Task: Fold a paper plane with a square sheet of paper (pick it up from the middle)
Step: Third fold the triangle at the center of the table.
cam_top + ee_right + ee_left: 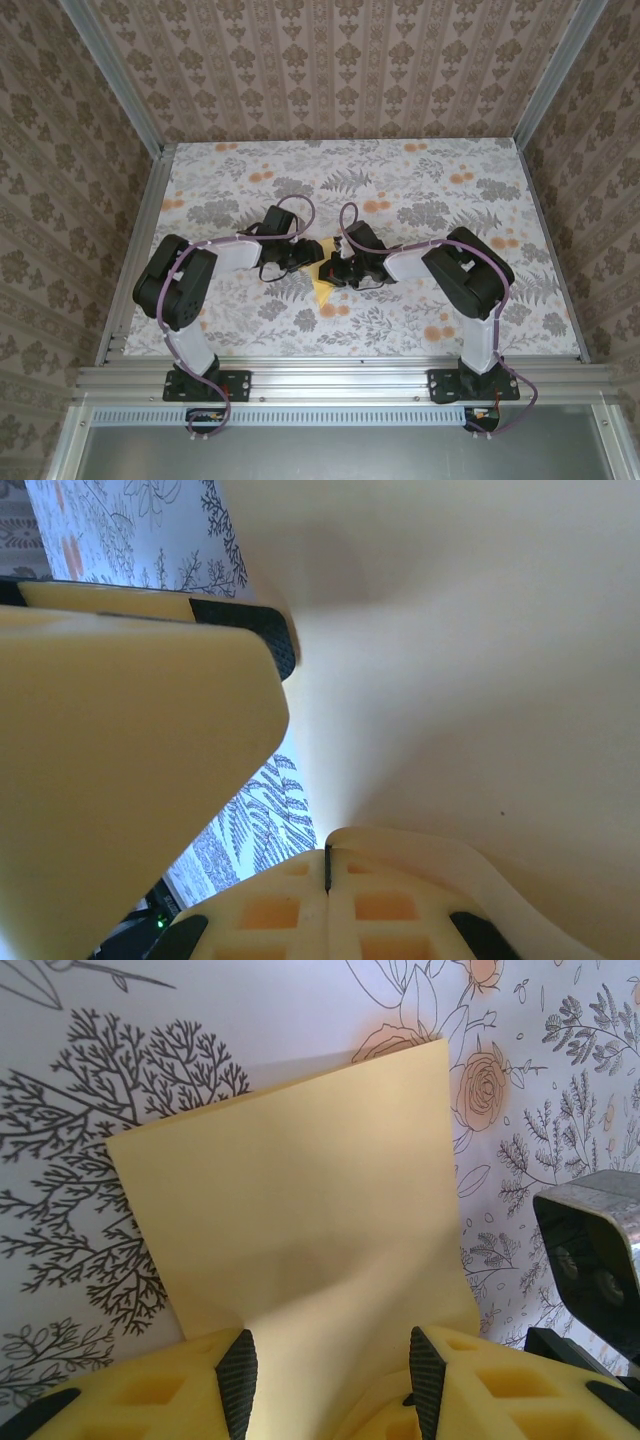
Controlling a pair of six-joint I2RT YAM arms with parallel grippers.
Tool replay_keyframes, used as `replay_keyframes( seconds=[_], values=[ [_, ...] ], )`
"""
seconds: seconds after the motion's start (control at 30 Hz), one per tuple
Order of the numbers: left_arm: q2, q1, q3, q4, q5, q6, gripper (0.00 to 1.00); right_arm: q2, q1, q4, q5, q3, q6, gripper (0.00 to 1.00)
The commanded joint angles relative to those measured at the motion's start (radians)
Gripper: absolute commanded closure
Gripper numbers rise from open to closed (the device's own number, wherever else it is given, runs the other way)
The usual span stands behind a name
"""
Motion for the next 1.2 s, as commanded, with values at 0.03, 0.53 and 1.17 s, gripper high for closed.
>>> replay_keyframes(
  seconds=[0.03,0.53,1.17],
  values=[
    [0.039,-0.007,0.009,-0.051,-0.007,0.015,0.51,0.02,0.005,0.003,-0.022,0.02,-0.012,0.99],
    [0.04,-0.01,0.009,-0.052,-0.008,0.013,0.52,0.037,0.005,0.006,-0.015,0.019,-0.001,0.98],
    [0.037,-0.012,0.008,-0.053,-0.008,0.016,0.52,0.049,0.002,0.04,0.026,0.0,0.038,0.98]
  ],
)
